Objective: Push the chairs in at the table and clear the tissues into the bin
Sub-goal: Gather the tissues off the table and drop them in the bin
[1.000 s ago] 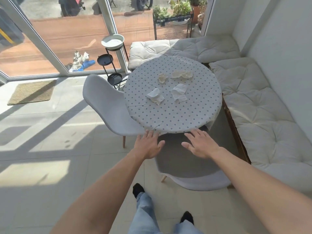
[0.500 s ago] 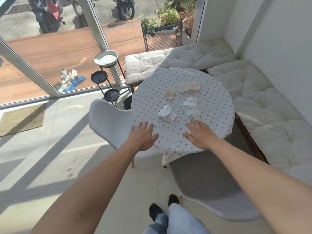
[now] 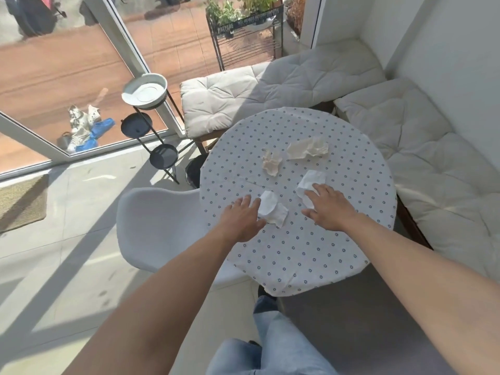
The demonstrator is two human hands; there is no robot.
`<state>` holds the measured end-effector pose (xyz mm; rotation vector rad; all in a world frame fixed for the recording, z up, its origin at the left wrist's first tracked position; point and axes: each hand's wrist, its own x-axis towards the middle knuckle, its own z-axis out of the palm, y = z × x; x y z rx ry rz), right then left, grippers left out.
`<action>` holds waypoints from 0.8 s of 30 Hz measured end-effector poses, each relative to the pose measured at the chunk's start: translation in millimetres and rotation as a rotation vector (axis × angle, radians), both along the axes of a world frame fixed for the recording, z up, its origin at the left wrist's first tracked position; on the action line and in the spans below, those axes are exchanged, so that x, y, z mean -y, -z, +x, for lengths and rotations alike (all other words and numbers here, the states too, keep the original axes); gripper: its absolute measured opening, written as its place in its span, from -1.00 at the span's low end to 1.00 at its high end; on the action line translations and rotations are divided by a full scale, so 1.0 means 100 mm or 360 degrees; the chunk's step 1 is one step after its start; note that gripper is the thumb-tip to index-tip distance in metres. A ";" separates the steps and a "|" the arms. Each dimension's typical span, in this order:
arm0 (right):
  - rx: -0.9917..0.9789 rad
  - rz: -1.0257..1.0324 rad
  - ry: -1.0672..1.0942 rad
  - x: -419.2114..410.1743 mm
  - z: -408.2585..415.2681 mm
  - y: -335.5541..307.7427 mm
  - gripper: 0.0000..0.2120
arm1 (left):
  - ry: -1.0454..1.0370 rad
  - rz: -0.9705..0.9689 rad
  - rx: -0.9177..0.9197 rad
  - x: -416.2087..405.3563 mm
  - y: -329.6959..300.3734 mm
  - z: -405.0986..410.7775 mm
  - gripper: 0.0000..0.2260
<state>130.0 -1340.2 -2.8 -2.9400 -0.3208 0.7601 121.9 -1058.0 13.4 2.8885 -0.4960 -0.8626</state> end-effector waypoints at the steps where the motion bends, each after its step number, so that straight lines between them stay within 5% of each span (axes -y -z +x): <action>1: -0.0022 -0.0006 0.0001 0.01 0.09 0.04 -0.36 | 0.0002 -0.0014 -0.0014 0.04 0.04 0.08 -0.35; 14: -0.0150 -0.0109 0.0018 0.02 0.57 0.48 -0.26 | 0.0226 -0.0046 -0.0165 0.40 0.76 0.58 -0.34; 19: -0.0134 -0.0066 0.0078 0.03 0.64 0.72 -0.19 | 0.0106 -0.0292 -0.0095 0.47 1.06 0.36 -0.46; 24: 0.0071 0.0216 0.0195 0.11 0.62 0.81 -0.44 | 0.0199 -0.0664 0.0112 0.36 1.31 0.25 -0.66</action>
